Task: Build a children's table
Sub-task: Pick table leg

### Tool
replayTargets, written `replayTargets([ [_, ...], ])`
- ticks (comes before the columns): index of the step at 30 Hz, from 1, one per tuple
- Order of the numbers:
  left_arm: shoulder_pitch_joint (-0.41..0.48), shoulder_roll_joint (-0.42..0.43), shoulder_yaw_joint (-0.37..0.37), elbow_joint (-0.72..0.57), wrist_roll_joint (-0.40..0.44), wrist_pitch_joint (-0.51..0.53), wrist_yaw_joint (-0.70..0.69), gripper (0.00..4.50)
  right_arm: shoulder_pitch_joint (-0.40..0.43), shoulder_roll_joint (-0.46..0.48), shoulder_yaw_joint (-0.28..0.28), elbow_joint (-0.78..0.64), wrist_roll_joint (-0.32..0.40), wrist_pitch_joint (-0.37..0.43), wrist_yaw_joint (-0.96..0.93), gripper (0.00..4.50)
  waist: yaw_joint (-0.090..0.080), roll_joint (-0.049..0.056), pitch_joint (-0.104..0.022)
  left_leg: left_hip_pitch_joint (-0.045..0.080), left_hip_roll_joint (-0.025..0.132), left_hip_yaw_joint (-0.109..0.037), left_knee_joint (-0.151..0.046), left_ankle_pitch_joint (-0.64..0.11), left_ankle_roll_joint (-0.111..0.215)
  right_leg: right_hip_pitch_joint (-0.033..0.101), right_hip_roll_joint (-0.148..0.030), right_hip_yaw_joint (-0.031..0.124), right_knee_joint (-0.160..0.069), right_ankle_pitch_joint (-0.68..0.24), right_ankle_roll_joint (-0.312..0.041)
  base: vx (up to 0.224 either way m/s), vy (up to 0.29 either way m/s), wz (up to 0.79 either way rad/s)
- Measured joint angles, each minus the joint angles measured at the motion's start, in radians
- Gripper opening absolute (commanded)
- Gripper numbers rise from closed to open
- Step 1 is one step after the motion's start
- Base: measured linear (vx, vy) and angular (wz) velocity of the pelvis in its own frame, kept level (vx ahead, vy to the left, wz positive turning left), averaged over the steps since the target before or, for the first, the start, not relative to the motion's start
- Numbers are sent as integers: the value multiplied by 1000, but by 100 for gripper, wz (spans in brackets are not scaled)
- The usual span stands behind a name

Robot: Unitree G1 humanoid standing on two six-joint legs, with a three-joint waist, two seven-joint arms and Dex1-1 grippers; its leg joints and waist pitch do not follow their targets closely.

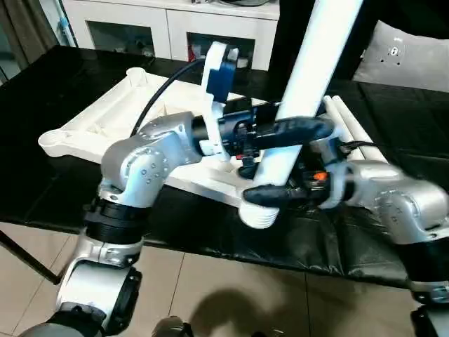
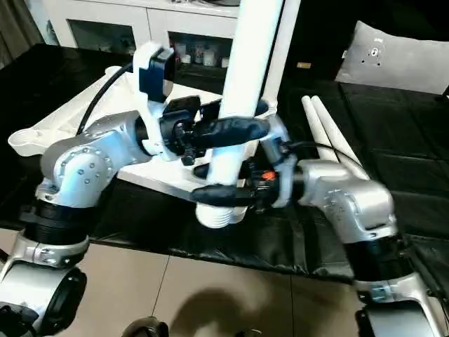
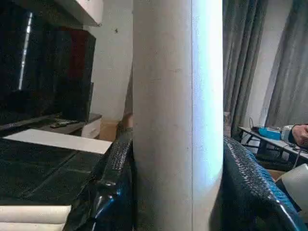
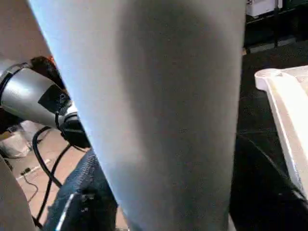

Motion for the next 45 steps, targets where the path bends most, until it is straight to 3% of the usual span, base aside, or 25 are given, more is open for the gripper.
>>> replayTargets([
  [7,0,0,0,0,2,0,-3,184,0,0,-3,0,9,10,1,225,1,0,0,0,0,0,1,0,0,0,0,0,1,0,0,0,0,0],
  [16,0,5,2,0,2,0,-2,184,0,0,-3,-2,4,1,0,209,1,0,0,0,0,0,2,0,0,0,0,0,2,0,0,0,0,0],
  [18,0,7,1,0,3,0,-3,184,0,1,-3,-2,-1,-3,-2,279,1,0,0,0,0,0,2,0,0,0,0,0,2,0,-1,0,0,0],
  [21,0,13,-9,-3,12,-7,-16,184,0,2,-3,3,-2,1,-11,281,1,0,0,0,0,0,2,0,0,0,0,0,2,0,-1,0,0,0],
  [23,0,19,-16,-3,21,-7,-18,184,0,2,-7,8,3,7,-10,318,1,0,0,0,0,0,2,0,0,0,0,0,2,0,-1,0,0,0],
  [28,0,26,-18,-3,26,-8,-19,184,0,0,-39,10,12,7,-10,359,1,1,0,0,0,0,2,0,0,0,0,0,2,1,-1,0,0,0],
  [33,0,26,-22,-3,33,-9,-24,184,0,-9,-41,9,31,13,-4,369,1,1,0,0,0,0,2,0,0,0,0,0,2,1,-1,0,0,0],
  [45,0,17,-22,-2,42,-23,-17,184,0,-12,-38,8,30,25,-2,255,2,1,0,0,0,0,3,0,0,1,0,0,2,1,-1,0,0,0],
])
